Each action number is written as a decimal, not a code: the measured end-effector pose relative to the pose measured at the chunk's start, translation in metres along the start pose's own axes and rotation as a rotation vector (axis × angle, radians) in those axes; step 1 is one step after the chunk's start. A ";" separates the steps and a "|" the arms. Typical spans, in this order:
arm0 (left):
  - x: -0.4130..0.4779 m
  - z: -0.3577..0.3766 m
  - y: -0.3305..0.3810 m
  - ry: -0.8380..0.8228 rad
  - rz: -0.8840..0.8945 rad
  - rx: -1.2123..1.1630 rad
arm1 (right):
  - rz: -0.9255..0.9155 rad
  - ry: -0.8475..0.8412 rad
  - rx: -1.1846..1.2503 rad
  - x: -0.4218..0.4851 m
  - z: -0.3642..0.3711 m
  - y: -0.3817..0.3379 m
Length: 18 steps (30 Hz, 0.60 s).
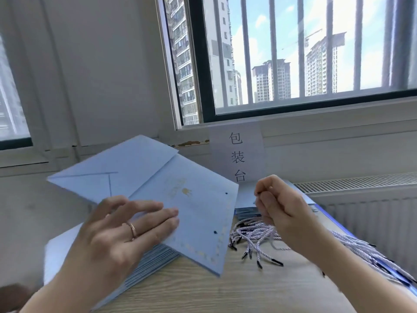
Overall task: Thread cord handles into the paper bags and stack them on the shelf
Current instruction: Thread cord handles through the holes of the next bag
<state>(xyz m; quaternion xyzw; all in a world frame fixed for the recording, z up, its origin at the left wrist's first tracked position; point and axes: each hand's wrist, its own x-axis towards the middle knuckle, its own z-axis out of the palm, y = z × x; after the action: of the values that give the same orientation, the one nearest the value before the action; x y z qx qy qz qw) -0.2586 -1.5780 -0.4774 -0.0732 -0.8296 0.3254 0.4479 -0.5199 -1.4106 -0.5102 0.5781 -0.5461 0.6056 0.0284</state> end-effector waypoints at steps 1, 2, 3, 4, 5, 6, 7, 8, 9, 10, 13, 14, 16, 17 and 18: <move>0.005 -0.001 -0.003 0.004 0.023 0.013 | -0.026 -0.038 -0.002 -0.001 0.000 -0.003; 0.011 -0.002 -0.006 0.018 0.036 0.026 | -0.057 -0.080 -0.040 -0.004 -0.001 -0.005; 0.018 -0.002 -0.010 0.034 0.040 0.039 | -0.084 -0.123 -0.103 -0.006 -0.002 -0.005; 0.024 -0.002 -0.014 0.051 0.046 0.057 | -0.110 -0.159 -0.188 -0.008 -0.003 -0.004; 0.032 -0.001 -0.018 0.067 0.056 0.072 | -0.127 -0.189 -0.266 -0.008 -0.003 -0.003; 0.039 0.000 -0.021 0.081 0.069 0.082 | -0.127 -0.214 -0.329 -0.009 -0.003 -0.001; 0.046 0.001 -0.023 0.090 0.074 0.079 | -0.120 -0.239 -0.371 -0.009 -0.002 0.001; 0.051 0.003 -0.026 0.097 0.077 0.066 | -0.107 -0.271 -0.396 -0.010 0.000 0.001; 0.056 0.005 -0.028 0.098 0.082 0.043 | -0.095 -0.296 -0.393 -0.012 0.002 0.000; 0.061 0.007 -0.030 0.092 0.088 0.016 | -0.085 -0.319 -0.375 -0.013 0.005 -0.001; 0.071 0.014 -0.034 0.032 0.074 -0.023 | -0.122 -0.349 -0.331 -0.015 0.015 -0.009; 0.074 0.017 -0.035 0.007 0.054 -0.035 | -0.138 -0.357 -0.299 -0.015 0.019 -0.012; 0.078 0.026 -0.040 -0.050 0.015 -0.070 | -0.137 -0.367 -0.240 -0.014 0.024 -0.014; 0.079 0.031 -0.041 -0.083 -0.001 -0.100 | -0.143 -0.380 -0.246 -0.015 0.026 -0.014; 0.078 0.036 -0.042 -0.112 -0.019 -0.135 | -0.152 -0.394 -0.281 -0.015 0.028 -0.015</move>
<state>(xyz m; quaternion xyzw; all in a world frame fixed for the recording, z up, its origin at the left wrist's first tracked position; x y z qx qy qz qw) -0.3263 -1.5957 -0.4115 -0.0772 -0.8741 0.2679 0.3979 -0.4866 -1.4148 -0.5195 0.7147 -0.5748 0.3956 0.0472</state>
